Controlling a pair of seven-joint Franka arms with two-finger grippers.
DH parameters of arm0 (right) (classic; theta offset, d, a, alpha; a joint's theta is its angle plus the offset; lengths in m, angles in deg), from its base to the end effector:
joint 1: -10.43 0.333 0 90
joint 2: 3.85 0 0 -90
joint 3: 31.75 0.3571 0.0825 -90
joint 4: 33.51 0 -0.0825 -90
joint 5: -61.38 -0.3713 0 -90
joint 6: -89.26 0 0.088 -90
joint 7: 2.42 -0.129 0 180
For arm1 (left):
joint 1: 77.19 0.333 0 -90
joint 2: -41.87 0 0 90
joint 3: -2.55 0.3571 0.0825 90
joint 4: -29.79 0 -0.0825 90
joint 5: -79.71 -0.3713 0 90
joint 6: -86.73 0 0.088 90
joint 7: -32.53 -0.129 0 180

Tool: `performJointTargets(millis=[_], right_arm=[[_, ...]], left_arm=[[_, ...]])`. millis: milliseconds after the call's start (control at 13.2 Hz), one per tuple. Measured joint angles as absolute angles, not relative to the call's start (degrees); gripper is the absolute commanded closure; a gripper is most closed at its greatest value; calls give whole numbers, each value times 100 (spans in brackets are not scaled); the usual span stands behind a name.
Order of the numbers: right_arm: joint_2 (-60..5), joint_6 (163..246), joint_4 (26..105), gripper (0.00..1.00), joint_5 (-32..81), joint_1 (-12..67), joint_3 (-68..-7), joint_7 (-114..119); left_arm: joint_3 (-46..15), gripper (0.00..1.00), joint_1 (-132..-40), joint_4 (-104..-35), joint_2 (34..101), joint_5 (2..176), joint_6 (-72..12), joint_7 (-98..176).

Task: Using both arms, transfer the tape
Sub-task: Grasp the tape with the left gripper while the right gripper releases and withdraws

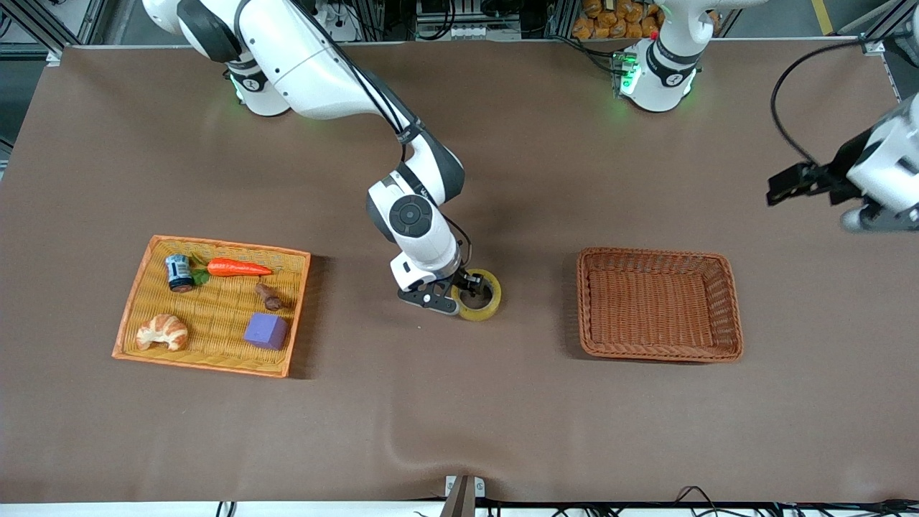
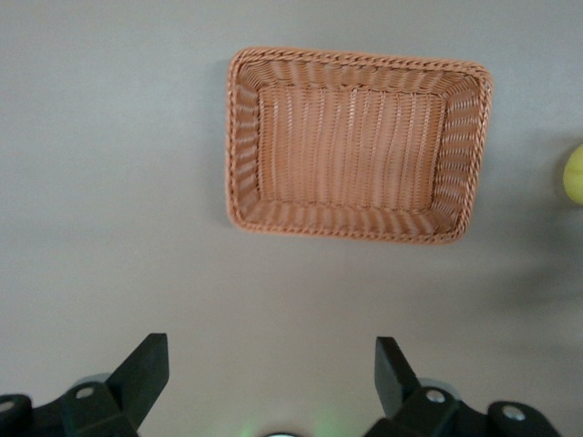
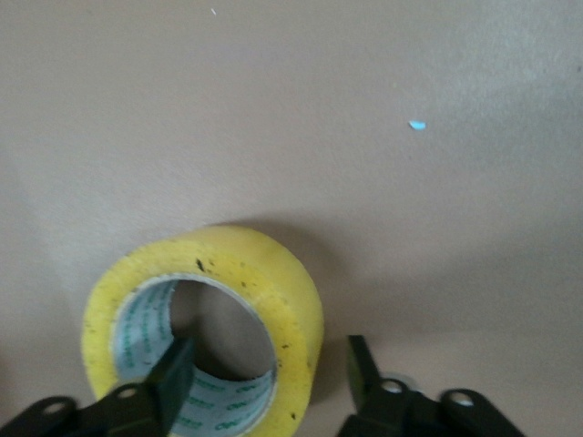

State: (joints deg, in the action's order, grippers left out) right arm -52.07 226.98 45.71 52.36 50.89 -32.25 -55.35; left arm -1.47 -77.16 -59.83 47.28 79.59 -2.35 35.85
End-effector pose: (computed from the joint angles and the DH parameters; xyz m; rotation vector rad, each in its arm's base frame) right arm 0.5915 0.5022 0.2382 -2.8956 0.4820 -0.0646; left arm 0.5658 -0.0373 0.5931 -3.1352 0.0185 0.1627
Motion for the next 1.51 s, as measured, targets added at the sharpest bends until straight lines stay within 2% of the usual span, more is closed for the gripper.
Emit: performJointTargets(millis=[227, 680, 1209, 1511], right_arm=[[-5138, 21963, 4193, 0, 5237, 4847, -3299, -5437], [-4540, 20446, 3993, 0, 5238, 3576, -3329, -3013], [-3367, 20375, 5365, 0, 5241, 2156, -3361, -347], [-2718, 20361, 5973, 0, 5328, 1664, -3364, 568]], left_arm=[[-361, 0, -8226, -5993, 5330, 7977, -972, 3822], [-414, 0, -9557, -5841, 6377, 7979, -1887, 5312], [-410, 0, -10853, -5689, 7731, 7979, -3778, 7178], [-356, 0, -11254, -5361, 8486, 7978, -4178, 7449]])
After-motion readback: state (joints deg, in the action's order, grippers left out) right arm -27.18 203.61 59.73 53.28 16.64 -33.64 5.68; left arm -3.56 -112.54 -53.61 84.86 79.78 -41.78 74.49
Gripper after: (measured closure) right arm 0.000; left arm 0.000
